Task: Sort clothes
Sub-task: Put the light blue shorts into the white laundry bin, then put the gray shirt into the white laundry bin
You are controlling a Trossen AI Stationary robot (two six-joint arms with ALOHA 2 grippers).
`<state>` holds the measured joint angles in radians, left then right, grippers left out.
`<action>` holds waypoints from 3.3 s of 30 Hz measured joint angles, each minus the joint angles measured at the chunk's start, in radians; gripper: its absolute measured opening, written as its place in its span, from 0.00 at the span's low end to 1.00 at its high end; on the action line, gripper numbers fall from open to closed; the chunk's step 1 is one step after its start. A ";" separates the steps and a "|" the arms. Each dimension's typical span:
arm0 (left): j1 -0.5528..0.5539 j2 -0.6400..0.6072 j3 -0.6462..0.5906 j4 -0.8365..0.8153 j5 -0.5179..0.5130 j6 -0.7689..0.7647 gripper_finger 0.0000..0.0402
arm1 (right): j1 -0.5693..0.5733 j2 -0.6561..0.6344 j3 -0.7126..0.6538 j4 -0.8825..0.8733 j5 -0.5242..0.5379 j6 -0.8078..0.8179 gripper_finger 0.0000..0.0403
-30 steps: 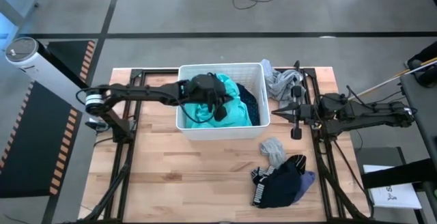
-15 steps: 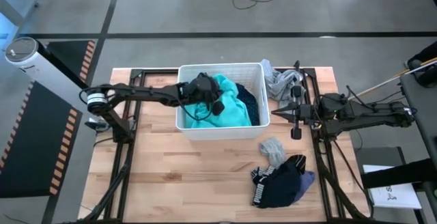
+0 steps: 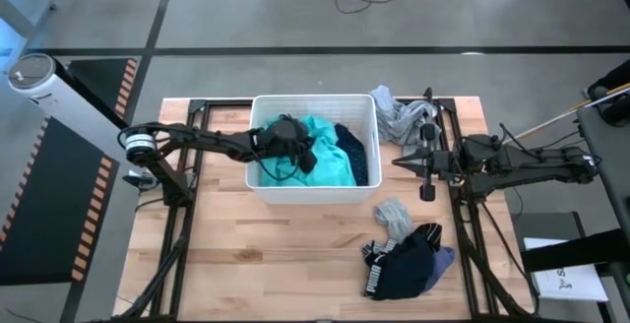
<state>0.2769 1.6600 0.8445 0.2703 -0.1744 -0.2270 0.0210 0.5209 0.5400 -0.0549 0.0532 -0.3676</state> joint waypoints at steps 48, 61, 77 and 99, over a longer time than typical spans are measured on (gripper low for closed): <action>-0.094 -0.473 0.077 -0.139 -0.029 0.285 0.61 | -0.002 0.000 0.000 -0.179 0.382 0.083 0.00; -0.097 -0.964 -0.189 -0.174 -0.056 0.259 0.62 | -0.044 0.000 0.000 -0.265 0.569 0.192 0.00; -0.097 -1.112 -0.223 -0.342 -0.056 0.245 0.59 | -0.096 0.278 0.272 -0.692 0.569 0.346 0.38; -0.097 -1.113 -0.223 -0.343 -0.052 0.264 0.61 | -0.591 0.448 0.339 -0.726 0.348 0.288 0.58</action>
<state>0.1802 0.5472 0.6212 -0.0732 -0.2268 0.0366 -0.5697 0.9689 0.8790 -0.7812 0.4009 -0.0798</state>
